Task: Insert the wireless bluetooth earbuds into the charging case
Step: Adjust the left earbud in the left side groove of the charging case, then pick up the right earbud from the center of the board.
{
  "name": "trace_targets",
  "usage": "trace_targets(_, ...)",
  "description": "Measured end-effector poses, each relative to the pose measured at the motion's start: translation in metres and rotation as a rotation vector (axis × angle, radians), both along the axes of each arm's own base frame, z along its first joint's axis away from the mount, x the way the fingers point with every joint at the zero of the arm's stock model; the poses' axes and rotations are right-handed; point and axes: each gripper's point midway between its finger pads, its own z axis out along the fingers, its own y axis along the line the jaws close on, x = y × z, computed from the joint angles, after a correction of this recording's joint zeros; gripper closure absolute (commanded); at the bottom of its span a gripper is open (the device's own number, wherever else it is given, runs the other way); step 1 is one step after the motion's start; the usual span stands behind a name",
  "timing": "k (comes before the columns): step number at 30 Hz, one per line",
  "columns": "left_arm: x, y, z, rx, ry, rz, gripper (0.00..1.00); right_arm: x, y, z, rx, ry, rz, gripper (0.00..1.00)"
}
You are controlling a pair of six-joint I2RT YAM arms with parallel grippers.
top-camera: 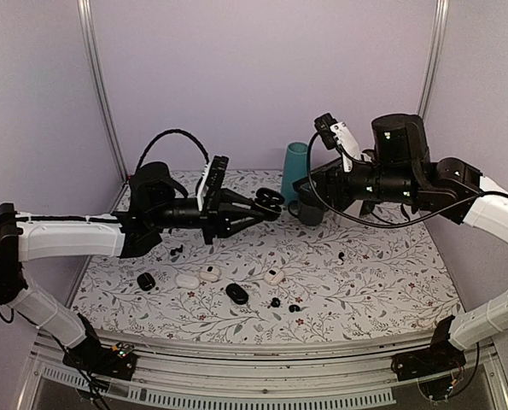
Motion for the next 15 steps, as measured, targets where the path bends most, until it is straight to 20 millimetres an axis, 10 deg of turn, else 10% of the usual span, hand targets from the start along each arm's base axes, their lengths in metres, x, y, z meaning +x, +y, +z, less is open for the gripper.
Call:
trace_targets(5,0.012,0.009,0.002,-0.028,-0.017,0.089,1.0,0.018,-0.025,-0.028,0.042,0.053,-0.142,0.36)
trace_targets(15,0.026,0.025,0.008,-0.069,-0.029,0.19,1.0,0.061,-0.099,-0.166,0.019,0.398,-0.495,0.43)
